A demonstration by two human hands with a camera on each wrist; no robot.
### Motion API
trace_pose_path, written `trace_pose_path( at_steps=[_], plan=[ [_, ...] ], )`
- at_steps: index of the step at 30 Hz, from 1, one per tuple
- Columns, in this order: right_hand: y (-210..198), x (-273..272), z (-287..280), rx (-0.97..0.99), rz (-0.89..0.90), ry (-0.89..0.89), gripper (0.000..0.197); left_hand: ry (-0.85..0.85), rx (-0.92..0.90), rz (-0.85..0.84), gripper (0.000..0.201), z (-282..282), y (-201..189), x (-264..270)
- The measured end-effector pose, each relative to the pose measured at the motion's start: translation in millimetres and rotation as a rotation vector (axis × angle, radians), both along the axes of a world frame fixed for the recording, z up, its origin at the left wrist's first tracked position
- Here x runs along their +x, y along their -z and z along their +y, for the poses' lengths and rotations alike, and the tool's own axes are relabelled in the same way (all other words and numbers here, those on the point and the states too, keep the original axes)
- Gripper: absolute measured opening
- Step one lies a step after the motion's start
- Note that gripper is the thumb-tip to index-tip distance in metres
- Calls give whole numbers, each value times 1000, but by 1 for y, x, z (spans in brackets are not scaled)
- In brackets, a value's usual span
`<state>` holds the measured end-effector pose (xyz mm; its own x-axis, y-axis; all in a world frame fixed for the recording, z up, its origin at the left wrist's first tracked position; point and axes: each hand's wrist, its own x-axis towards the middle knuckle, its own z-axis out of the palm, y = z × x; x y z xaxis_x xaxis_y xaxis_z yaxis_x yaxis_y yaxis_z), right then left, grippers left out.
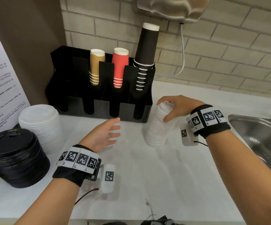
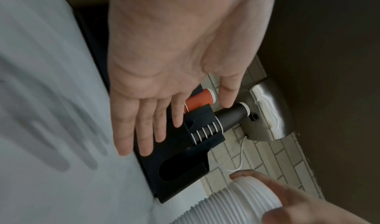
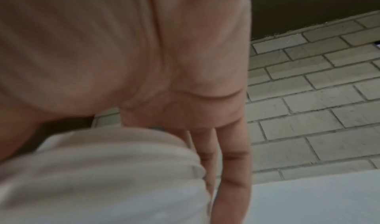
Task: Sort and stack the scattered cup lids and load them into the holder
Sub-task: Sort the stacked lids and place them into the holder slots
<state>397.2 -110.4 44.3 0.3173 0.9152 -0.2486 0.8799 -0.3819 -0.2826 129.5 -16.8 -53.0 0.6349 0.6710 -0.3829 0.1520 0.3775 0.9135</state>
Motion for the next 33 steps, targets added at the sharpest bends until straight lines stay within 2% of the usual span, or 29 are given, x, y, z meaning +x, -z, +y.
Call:
trace_pose_path(
  at_steps=[5,7,10,13,15,22,26,33],
  plan=[
    [-25,-11,5,128,28,-105,61,-13,142,-104,29,1,-15,6],
    [-31,-29,13,203,152,-183,60,33,186,-207,37,-2,-25,10],
    [-32,-64,28,244,348,-295,61,139,127,-411,66,-4,-34,17],
    [-28,-86,41,250,454,-350,58,129,50,-603,66,-4,-34,19],
    [-27,-94,47,236,491,-350,56,76,15,-659,63,0,-31,15],
    [-28,-101,63,125,506,-406,73,10,-82,-703,58,13,-24,0],
    [-28,-110,72,137,512,-393,71,-20,-69,-646,57,21,-25,-9],
    [-26,-123,76,77,576,-360,76,-2,-84,-655,48,31,-19,-23]
  ],
)
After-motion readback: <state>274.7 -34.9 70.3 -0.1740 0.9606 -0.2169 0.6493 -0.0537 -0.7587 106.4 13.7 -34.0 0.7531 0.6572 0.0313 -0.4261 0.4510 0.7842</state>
